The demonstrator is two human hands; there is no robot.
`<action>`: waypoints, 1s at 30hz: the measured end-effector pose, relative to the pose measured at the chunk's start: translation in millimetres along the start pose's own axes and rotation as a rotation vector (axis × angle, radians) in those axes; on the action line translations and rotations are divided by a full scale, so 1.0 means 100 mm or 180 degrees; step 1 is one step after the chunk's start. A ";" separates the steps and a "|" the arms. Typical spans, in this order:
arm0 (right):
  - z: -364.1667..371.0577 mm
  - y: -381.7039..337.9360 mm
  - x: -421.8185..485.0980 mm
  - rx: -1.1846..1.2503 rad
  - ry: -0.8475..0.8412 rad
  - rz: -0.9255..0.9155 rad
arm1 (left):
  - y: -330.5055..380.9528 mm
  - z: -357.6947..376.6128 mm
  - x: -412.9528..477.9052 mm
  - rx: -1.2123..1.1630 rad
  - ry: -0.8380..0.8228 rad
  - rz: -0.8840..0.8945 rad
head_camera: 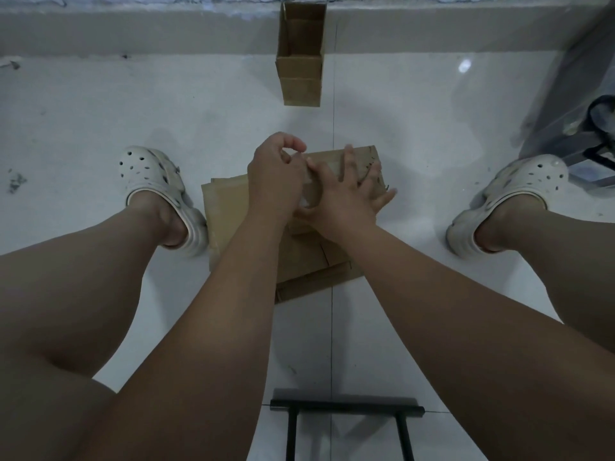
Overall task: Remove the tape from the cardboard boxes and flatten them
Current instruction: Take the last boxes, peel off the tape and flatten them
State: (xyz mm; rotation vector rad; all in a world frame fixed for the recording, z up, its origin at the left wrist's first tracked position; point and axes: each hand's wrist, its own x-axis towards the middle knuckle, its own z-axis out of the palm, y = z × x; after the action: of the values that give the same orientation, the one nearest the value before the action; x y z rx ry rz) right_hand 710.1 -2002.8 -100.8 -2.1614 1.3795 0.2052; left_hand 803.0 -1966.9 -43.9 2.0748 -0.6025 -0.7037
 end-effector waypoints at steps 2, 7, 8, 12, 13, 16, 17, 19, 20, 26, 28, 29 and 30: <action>-0.01 -0.02 0.01 -0.0421 0.0207 -0.0244 | -0.02 -0.05 0.03 0.0098 0.0121 -0.0120; -0.05 -0.10 0.03 -0.0818 -0.0031 -0.0818 | -0.12 -0.15 0.08 0.1704 -0.0372 -0.0354; -0.08 -0.12 0.03 -0.0814 -0.0070 -0.0866 | -0.14 -0.17 0.07 0.1906 -0.0416 -0.0312; -0.14 -0.08 -0.01 -0.0830 -0.0173 -0.0859 | -0.13 -0.19 0.03 0.2587 -0.0640 -0.0053; -0.14 -0.07 -0.03 -0.0877 -0.0169 -0.0842 | -0.12 -0.19 0.03 0.2681 -0.0705 -0.0049; -0.09 -0.06 -0.11 -0.0993 -0.0078 -0.0834 | -0.12 -0.22 0.04 0.2850 -0.0795 -0.0188; -0.08 -0.06 -0.14 -0.0988 -0.0049 -0.0831 | -0.11 -0.24 0.03 0.2958 -0.0877 -0.0180; -0.08 -0.07 -0.17 -0.0952 -0.0027 -0.0789 | -0.10 -0.27 0.03 0.3061 -0.0991 -0.0091; -0.09 -0.08 -0.19 -0.0933 -0.0033 -0.0743 | -0.10 -0.28 0.03 0.3022 -0.0994 -0.0076; -0.22 -0.23 -0.29 -0.0845 0.0053 -0.0330 | -0.13 -0.20 -0.11 0.2770 -0.0505 0.0346; -0.28 -0.26 -0.31 -0.0933 0.0065 -0.0238 | -0.13 -0.16 -0.15 0.2704 -0.0464 0.0626; -0.32 -0.27 -0.31 -0.1008 0.0049 -0.0217 | -0.13 -0.15 -0.16 0.2781 -0.0470 0.0778; -0.35 -0.28 -0.31 -0.1074 0.0025 -0.0197 | -0.14 -0.15 -0.15 0.2904 -0.0486 0.0938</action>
State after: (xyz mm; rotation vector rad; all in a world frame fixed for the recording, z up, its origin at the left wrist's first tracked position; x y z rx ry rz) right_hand 714.8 -1988.4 -49.0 -2.4762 1.3583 0.4333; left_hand 804.0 -1941.4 -44.8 2.6566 -1.4908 -0.4439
